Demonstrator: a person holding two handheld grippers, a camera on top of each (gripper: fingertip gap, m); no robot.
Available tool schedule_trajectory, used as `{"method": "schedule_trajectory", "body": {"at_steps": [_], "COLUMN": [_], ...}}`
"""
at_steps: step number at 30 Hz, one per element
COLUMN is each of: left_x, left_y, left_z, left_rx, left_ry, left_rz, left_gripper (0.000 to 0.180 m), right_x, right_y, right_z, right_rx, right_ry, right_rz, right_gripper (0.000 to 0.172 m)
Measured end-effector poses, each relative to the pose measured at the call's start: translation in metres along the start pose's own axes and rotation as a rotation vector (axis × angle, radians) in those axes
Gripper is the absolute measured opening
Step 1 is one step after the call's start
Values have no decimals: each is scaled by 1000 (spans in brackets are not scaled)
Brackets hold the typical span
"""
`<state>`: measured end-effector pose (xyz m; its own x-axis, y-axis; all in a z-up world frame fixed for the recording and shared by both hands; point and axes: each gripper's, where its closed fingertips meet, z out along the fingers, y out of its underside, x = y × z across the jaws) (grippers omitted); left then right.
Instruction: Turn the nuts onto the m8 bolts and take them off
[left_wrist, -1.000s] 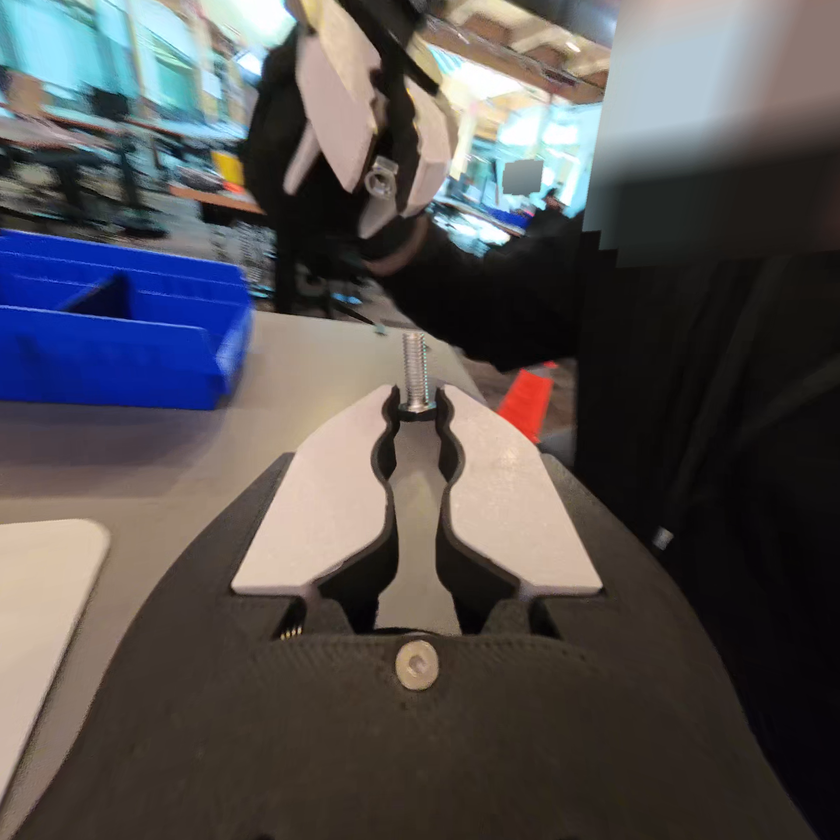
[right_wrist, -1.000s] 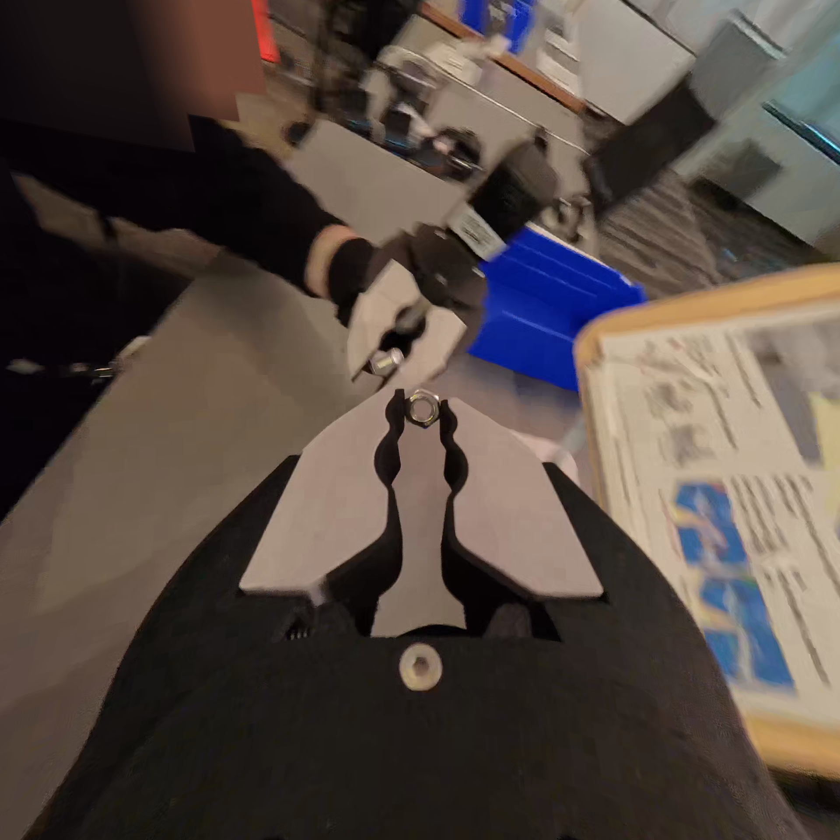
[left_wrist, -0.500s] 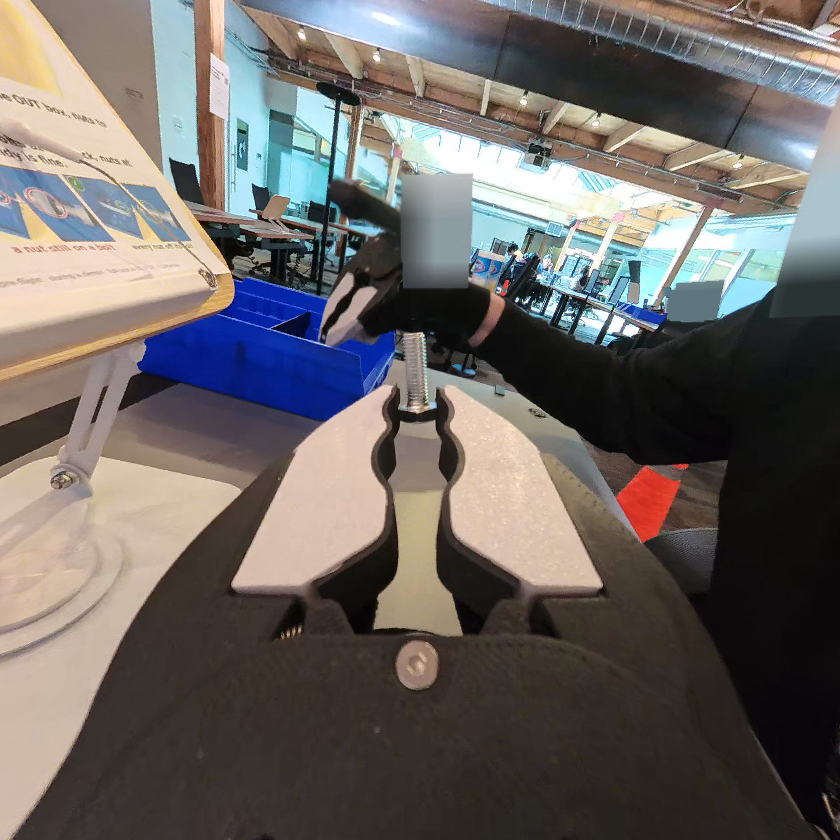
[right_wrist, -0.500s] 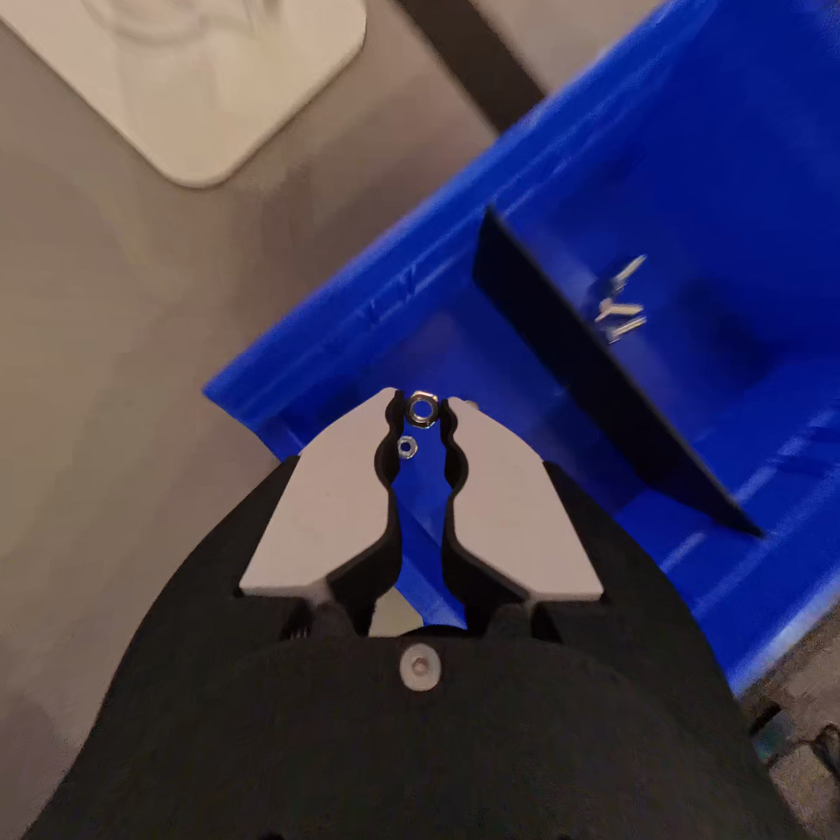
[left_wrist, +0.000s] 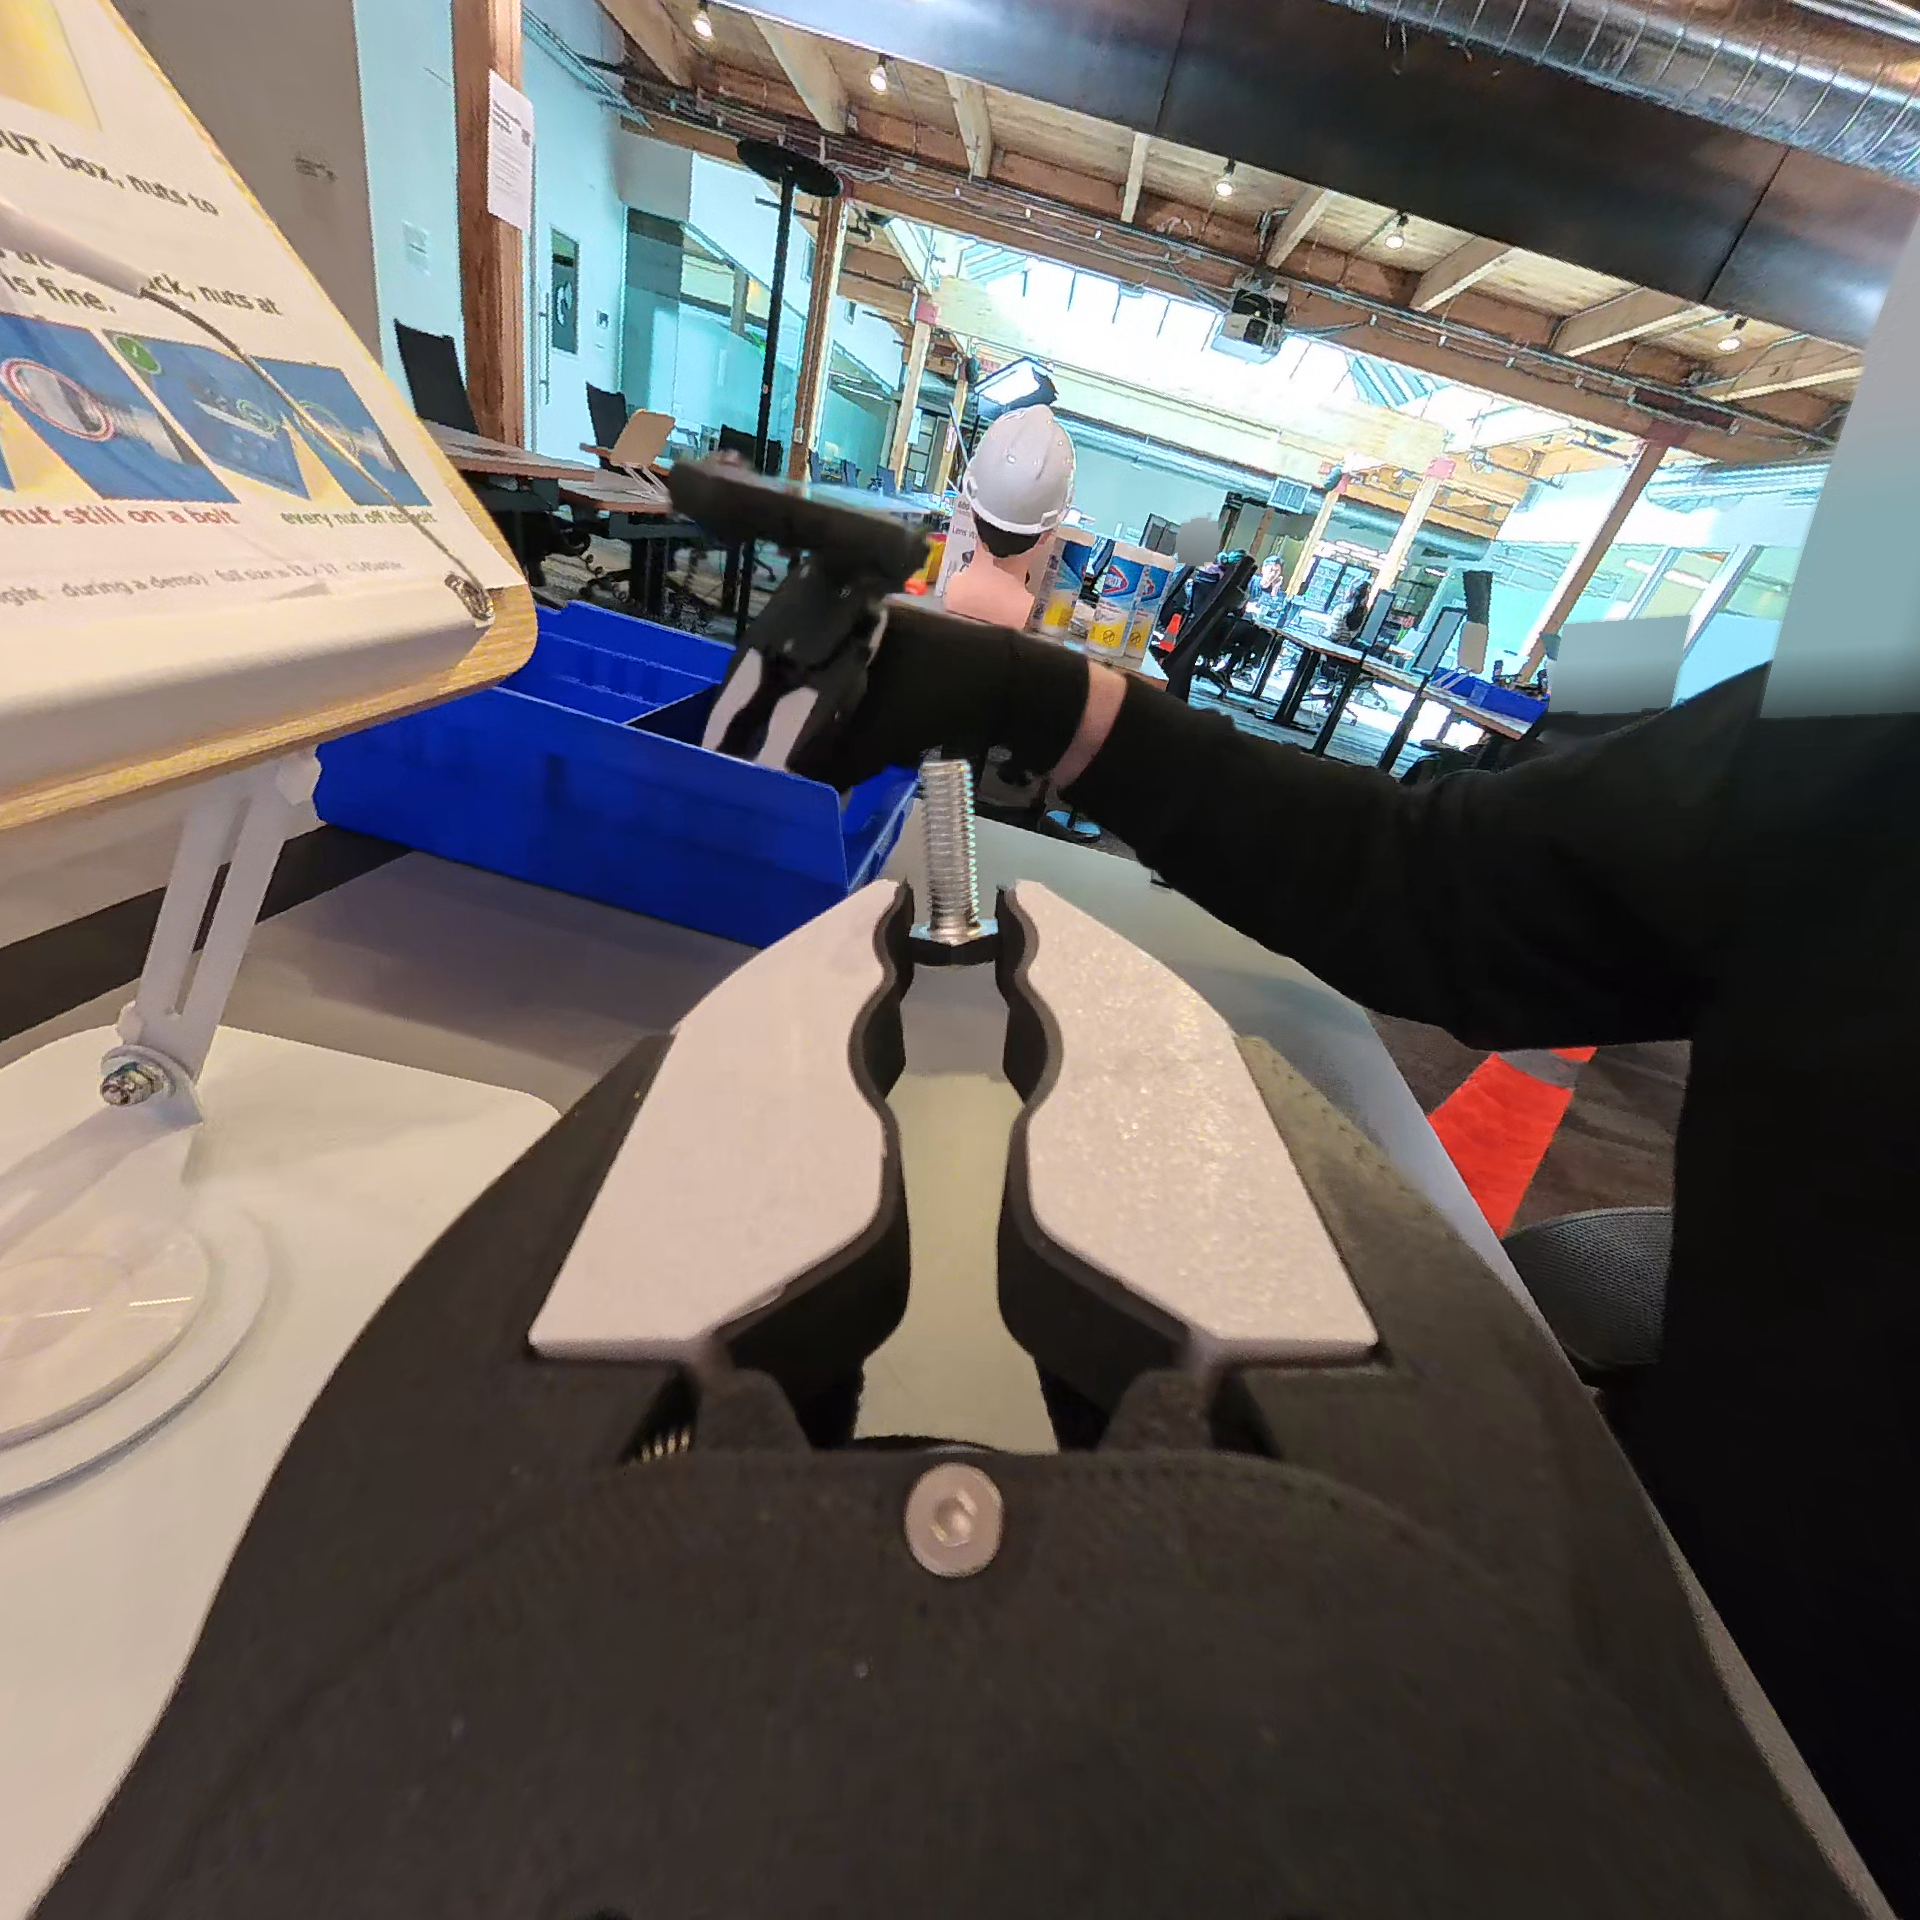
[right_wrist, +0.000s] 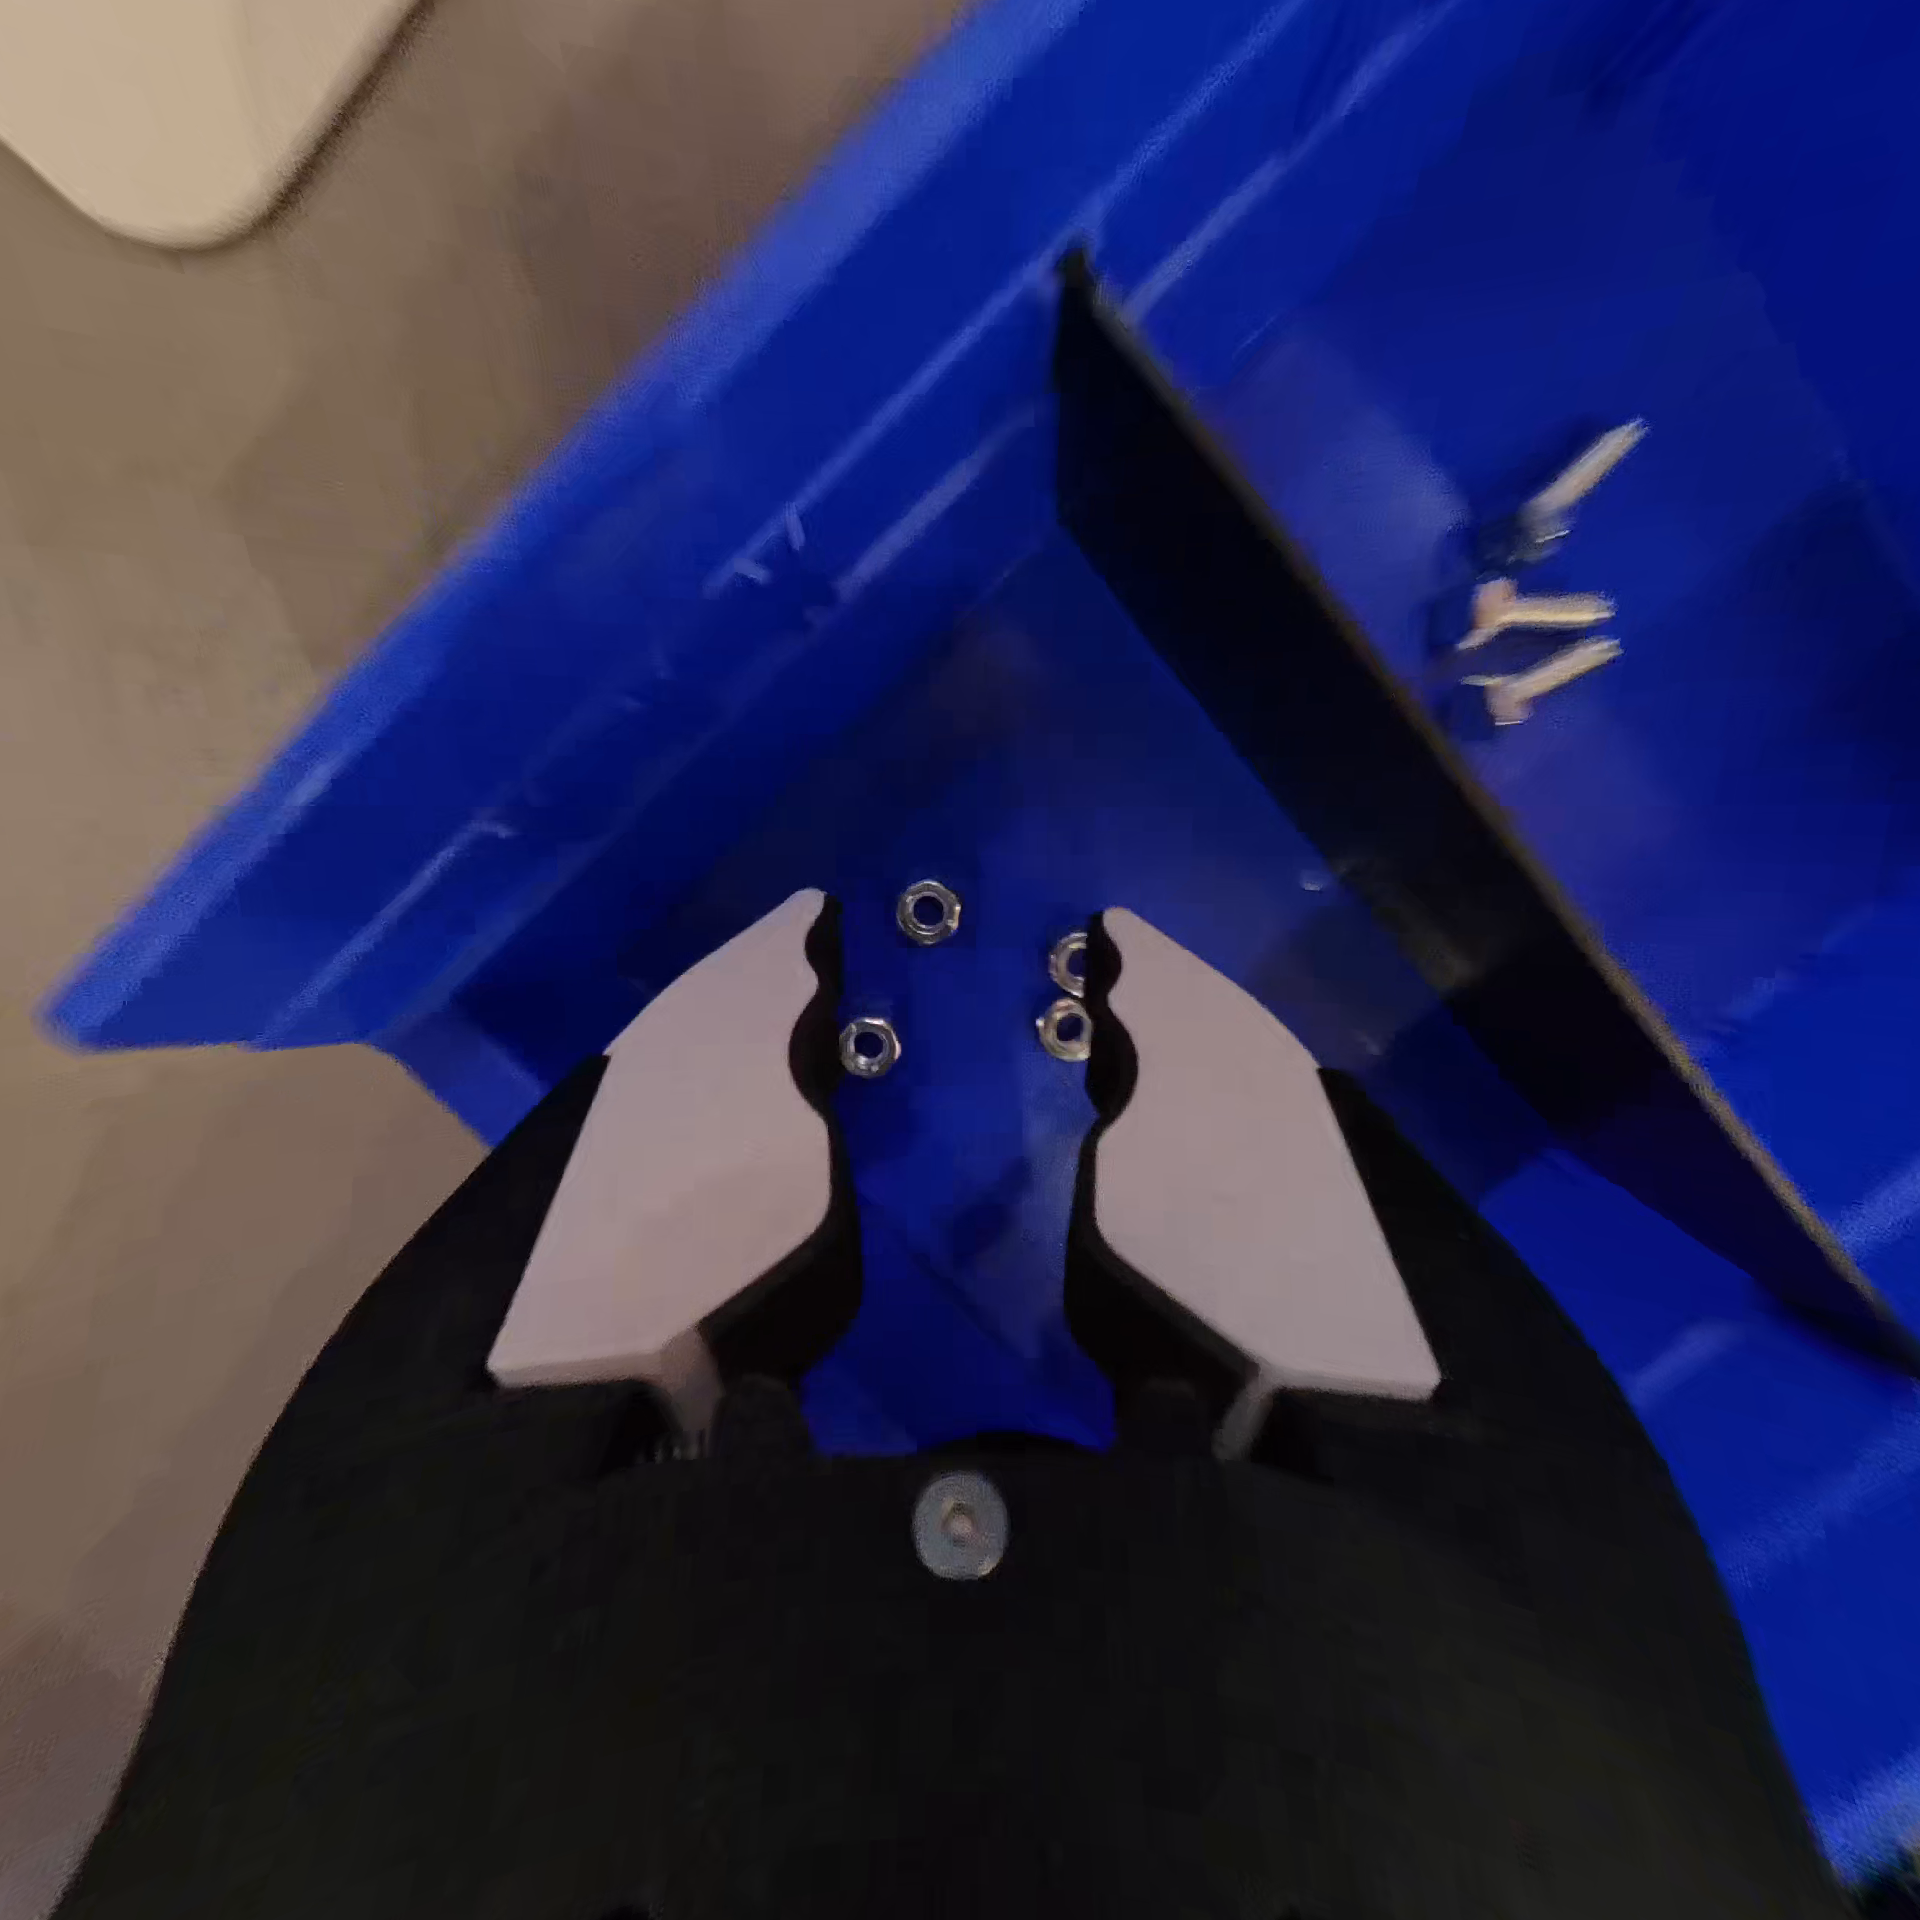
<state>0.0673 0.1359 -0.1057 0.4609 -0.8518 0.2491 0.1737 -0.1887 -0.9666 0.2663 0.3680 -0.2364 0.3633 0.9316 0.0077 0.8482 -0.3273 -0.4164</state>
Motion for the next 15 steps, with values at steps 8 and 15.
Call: {"method": "schedule_trajectory", "body": {"at_steps": [8,15], "left_x": [22,49], "left_y": [-15,-26], "left_z": [13,28], "left_rx": [80,127], "left_ry": [89,153], "left_rz": [-12,29], "left_gripper": [15,15], "right_x": [-190,-300], "right_y": [-110,-149], "right_z": [-162,-153], "right_rx": [835,1011], "right_ry": [-299,-784], "right_rz": [-348,-308], "right_gripper": [17,22]}}
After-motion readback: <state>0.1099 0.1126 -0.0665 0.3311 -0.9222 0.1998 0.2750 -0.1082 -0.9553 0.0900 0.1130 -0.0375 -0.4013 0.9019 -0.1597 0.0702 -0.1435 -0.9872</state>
